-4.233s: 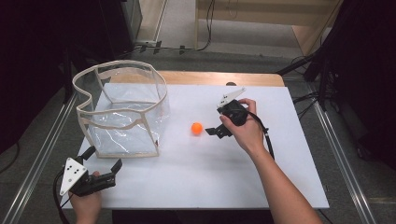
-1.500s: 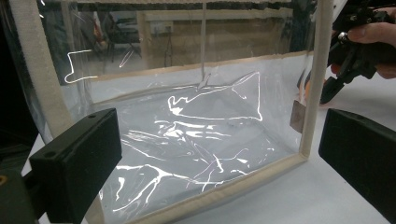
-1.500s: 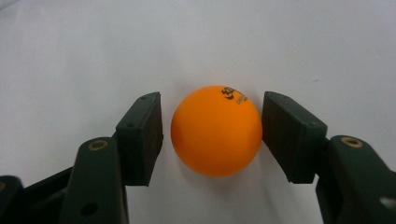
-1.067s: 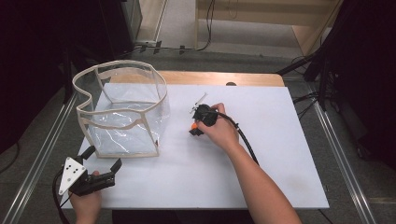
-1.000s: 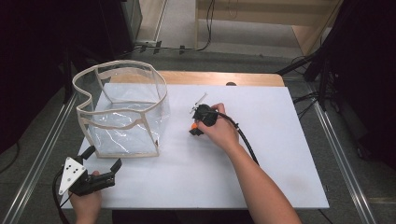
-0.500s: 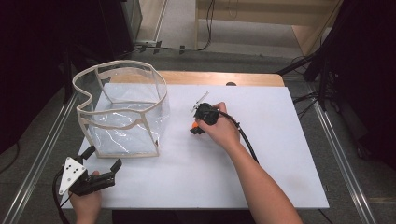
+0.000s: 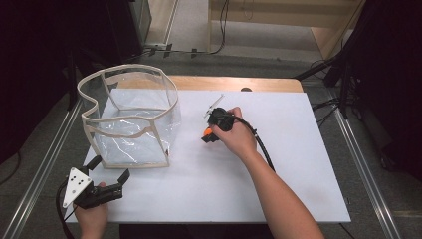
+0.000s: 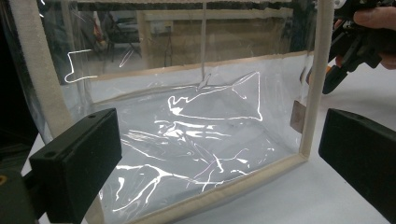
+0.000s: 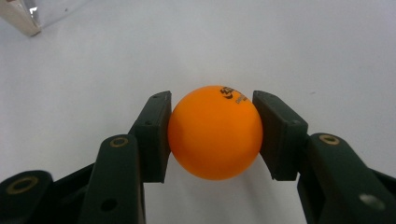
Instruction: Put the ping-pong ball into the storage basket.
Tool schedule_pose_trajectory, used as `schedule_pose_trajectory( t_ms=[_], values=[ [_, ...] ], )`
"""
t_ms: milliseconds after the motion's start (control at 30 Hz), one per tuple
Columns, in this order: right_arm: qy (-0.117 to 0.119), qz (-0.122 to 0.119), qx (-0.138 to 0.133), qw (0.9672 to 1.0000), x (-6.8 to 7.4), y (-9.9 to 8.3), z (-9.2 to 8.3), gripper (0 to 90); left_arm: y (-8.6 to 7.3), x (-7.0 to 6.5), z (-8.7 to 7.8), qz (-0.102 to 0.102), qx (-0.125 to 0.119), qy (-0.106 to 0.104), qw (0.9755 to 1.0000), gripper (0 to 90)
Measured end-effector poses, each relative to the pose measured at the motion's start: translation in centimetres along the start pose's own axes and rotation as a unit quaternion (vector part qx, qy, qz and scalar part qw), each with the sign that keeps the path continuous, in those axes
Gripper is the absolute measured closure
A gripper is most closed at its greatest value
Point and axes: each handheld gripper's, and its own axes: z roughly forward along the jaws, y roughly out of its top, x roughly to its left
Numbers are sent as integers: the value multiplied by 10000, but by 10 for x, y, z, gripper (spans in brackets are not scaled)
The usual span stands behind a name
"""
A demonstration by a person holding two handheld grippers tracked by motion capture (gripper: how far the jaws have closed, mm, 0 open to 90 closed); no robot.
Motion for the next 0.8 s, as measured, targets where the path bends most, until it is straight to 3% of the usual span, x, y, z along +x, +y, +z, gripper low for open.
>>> schedule_pose_trajectory(
  t_ms=[800],
  values=[
    [67,-254,-20,9997,10,17,-19,476,0,0,0,-3,-4,-6,10000,1]
  ],
)
